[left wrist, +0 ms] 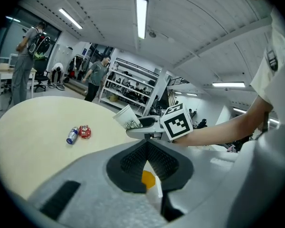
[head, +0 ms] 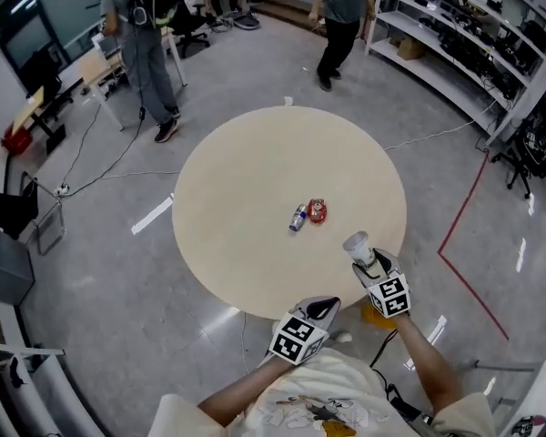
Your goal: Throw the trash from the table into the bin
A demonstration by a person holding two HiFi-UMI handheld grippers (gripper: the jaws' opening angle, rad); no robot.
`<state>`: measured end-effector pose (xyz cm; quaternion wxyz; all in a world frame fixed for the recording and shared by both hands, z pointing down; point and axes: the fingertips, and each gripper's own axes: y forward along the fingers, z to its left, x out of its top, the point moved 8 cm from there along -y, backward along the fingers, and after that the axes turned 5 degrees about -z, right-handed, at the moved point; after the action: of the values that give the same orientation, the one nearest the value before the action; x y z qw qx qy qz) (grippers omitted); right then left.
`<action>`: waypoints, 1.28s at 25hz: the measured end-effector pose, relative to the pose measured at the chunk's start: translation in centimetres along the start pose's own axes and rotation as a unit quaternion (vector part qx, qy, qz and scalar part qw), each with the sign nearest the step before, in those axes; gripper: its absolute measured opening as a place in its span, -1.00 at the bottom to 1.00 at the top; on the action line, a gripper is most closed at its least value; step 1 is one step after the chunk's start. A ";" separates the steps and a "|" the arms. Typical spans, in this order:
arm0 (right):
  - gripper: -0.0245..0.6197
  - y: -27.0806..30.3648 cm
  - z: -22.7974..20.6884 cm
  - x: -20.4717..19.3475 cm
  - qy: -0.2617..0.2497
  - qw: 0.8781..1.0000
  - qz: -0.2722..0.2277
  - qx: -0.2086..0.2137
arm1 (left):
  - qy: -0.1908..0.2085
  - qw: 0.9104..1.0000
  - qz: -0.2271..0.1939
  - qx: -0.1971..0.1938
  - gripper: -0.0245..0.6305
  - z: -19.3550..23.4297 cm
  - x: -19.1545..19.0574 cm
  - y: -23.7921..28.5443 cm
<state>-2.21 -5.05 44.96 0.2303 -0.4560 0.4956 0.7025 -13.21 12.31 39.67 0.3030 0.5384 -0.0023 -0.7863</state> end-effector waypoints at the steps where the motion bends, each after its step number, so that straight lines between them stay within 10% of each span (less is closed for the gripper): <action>1: -0.04 -0.7 -0.1 -0.3 0.005 1.000 -0.002 -0.005 | 0.002 1.000 0.004 -0.005 -0.91 -0.4 -0.1 0.2; 32: -0.04 -18.3 -7.1 -17.5 0.190 0.965 0.011 -0.179 | 0.071 0.984 0.113 -0.118 -0.91 -9.6 -2.1 14.1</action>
<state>23.30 -1.90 50.63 0.0383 -0.6094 0.4014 0.6827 2.13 4.93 42.05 0.4508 0.5492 0.0515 -0.7018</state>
